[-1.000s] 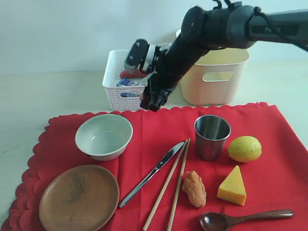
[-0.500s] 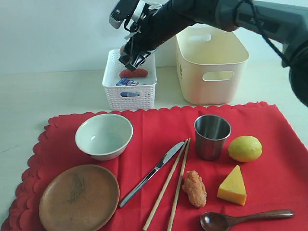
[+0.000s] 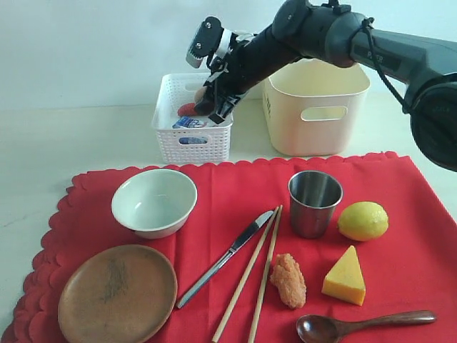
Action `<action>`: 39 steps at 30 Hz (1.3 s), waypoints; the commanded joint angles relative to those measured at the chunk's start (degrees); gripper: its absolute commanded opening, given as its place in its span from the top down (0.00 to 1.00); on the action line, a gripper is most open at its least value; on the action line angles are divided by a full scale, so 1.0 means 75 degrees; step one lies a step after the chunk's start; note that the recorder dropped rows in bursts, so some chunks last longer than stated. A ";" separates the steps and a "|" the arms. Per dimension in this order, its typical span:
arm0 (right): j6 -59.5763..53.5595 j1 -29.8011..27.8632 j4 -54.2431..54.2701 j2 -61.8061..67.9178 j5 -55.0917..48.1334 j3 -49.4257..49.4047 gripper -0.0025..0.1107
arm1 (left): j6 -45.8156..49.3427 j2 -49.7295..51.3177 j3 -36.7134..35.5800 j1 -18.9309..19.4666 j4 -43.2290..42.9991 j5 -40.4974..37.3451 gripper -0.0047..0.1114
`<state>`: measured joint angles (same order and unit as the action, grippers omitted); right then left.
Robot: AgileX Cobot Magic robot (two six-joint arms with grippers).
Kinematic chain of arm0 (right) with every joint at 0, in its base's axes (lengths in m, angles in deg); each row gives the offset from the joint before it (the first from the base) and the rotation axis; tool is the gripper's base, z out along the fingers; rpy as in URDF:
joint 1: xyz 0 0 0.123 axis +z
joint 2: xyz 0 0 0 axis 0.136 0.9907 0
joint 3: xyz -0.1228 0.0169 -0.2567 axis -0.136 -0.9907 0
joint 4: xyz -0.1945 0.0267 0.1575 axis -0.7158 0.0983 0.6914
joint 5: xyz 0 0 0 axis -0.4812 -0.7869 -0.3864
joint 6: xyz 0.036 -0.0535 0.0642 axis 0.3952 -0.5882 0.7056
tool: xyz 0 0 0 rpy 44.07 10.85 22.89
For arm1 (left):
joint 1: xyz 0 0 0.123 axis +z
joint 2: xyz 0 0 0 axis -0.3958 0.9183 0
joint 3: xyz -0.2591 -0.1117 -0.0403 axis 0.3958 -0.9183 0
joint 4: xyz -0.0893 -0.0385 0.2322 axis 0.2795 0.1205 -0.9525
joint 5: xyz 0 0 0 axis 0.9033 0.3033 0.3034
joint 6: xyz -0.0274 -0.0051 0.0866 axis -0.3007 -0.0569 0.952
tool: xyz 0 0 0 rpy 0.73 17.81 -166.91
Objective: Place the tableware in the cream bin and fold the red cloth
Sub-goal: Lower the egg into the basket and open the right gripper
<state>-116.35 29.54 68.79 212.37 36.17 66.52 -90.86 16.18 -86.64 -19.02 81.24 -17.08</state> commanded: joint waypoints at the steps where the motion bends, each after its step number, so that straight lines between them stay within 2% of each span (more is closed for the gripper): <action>1: -0.1073 -0.0466 0.1304 0.0149 -0.0017 0.0060 0.98 | -0.0018 -0.0034 -0.0022 -0.0047 -0.0011 0.0087 0.29; 5: -0.1732 -0.0673 0.2258 0.0474 -0.0040 0.0107 0.98 | -0.0018 -0.0034 -0.0022 -0.0047 -0.0011 0.0087 0.29; 16: -0.1809 -0.0673 0.2733 0.1651 0.0081 0.0942 0.98 | -0.0018 -0.0034 -0.0022 -0.0047 -0.0011 0.0087 0.29; 18: -0.1792 -0.0673 0.2750 0.1723 0.0195 0.0978 0.95 | -0.0018 -0.0034 -0.0022 -0.0047 -0.0011 0.0087 0.29; 21: -0.1640 -0.0673 0.2701 0.1737 0.0206 0.0978 0.79 | -0.0018 -0.0034 -0.0022 -0.0047 -0.0011 0.0087 0.29; 25: -0.1597 -0.0673 0.2701 0.1669 0.0206 0.0978 0.51 | -0.0018 -0.0034 -0.0022 -0.0047 -0.0011 0.0087 0.29; 32: -0.0781 -0.0673 0.2667 0.1248 0.0206 0.0978 0.19 | -0.0018 -0.0034 -0.0022 -0.0047 -0.0011 0.0087 0.29; 34: -0.0521 -0.0673 0.2534 0.1072 0.0080 0.0978 0.14 | -0.0018 -0.0034 -0.0022 -0.0047 -0.0011 0.0087 0.29; 39: 0.0479 -0.0673 0.1999 0.0469 -0.0356 0.0978 0.14 | -0.0018 -0.0034 -0.0022 -0.0047 -0.0011 0.0087 0.29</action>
<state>-117.58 24.65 86.03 219.18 35.45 73.58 -90.86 16.18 -86.64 -19.02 81.24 -17.08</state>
